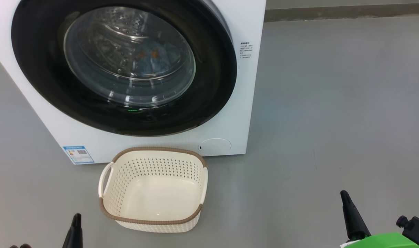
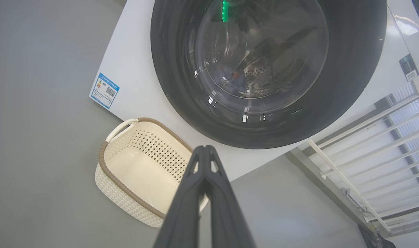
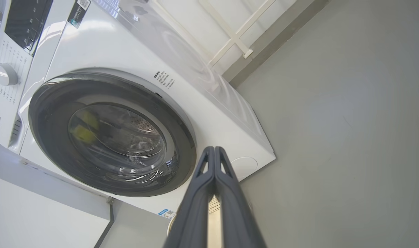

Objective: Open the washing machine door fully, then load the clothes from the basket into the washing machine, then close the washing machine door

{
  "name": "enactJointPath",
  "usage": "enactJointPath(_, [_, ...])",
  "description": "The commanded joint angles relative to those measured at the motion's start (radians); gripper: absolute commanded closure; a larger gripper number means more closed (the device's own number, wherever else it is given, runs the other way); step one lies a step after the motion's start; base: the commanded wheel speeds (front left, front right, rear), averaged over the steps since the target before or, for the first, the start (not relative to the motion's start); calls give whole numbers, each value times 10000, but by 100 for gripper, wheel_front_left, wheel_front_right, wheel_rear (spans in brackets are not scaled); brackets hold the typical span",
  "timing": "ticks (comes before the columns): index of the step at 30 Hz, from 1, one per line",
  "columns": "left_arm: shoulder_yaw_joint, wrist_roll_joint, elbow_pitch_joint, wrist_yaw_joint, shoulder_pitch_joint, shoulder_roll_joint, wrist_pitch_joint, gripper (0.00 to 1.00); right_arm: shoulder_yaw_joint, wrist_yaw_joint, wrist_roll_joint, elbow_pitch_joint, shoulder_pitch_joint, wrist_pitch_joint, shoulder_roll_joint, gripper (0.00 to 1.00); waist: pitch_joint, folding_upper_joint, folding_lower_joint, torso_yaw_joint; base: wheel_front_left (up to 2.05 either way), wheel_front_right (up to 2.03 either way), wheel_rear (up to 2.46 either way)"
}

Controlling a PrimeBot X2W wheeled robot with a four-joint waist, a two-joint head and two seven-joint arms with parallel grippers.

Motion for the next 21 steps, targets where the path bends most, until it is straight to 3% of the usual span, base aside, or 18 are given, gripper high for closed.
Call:
enactJointPath(1, [227,-290,-150,-13,-591,58,55,100,100,-6,332,-196,-509,85,-100,100,1,0,-1,-6,0,0,0])
enactJointPath(21, [355,-2535,139,-17,-983,-2,672,100,-44,-8,2648,16,-796,686,-134,100,15,0,-1,-88,0,0,0])
